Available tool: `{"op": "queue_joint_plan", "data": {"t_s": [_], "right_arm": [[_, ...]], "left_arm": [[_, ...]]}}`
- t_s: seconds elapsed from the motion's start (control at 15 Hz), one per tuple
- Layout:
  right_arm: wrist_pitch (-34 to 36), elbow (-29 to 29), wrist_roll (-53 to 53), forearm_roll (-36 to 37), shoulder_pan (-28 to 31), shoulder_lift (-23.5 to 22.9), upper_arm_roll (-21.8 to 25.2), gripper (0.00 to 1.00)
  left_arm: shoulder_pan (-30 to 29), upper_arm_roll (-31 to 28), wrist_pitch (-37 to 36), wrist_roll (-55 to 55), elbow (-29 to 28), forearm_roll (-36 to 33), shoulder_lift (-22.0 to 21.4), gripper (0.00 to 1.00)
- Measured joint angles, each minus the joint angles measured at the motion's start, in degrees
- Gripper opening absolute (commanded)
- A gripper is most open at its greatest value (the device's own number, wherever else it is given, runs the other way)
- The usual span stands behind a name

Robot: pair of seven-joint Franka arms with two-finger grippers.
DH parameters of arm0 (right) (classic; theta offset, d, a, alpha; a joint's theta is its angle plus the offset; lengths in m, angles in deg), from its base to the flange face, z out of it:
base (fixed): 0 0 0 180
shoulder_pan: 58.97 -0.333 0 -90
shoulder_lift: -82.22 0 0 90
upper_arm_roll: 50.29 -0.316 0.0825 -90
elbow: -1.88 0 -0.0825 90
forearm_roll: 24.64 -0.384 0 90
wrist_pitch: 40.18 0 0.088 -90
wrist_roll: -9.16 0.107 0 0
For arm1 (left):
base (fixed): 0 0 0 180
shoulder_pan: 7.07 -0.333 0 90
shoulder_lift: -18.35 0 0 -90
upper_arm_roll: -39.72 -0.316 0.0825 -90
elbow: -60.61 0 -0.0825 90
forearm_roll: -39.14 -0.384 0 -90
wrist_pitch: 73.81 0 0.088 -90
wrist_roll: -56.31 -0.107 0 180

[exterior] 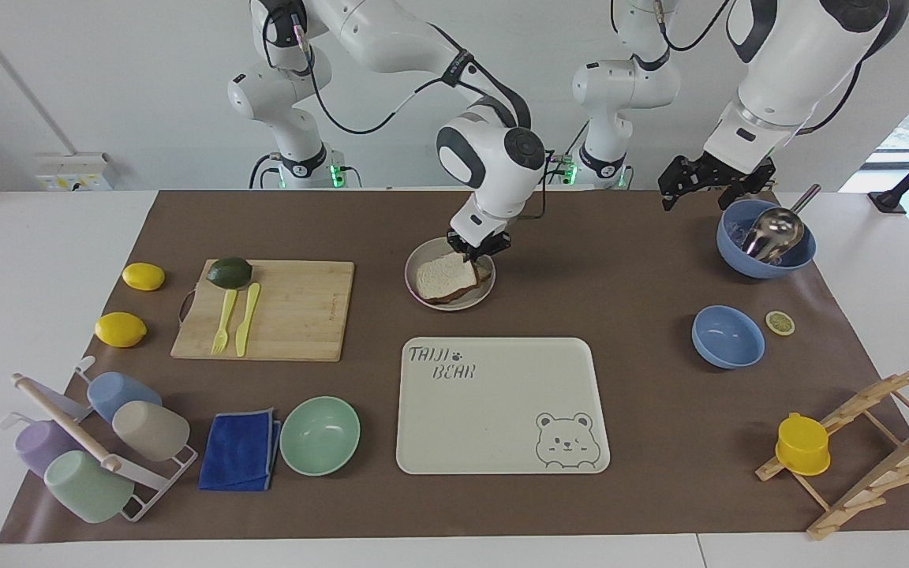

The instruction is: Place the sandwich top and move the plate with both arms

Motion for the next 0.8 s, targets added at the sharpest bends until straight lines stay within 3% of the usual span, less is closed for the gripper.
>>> {"op": "queue_joint_plan", "data": {"t_s": [0.27,0.8], "right_arm": [[2.4,0.7,-3.0,-0.5,6.0,6.7,0.1,1.00],[19.2,0.7,-20.7,-1.5,27.0,19.0,0.9,1.00]], "left_arm": [[0.0,0.0,0.0,0.0,0.0,0.0,0.0,1.00],[0.0,0.4,-0.2,0.0,0.0,0.0,-0.1,1.00]]}}
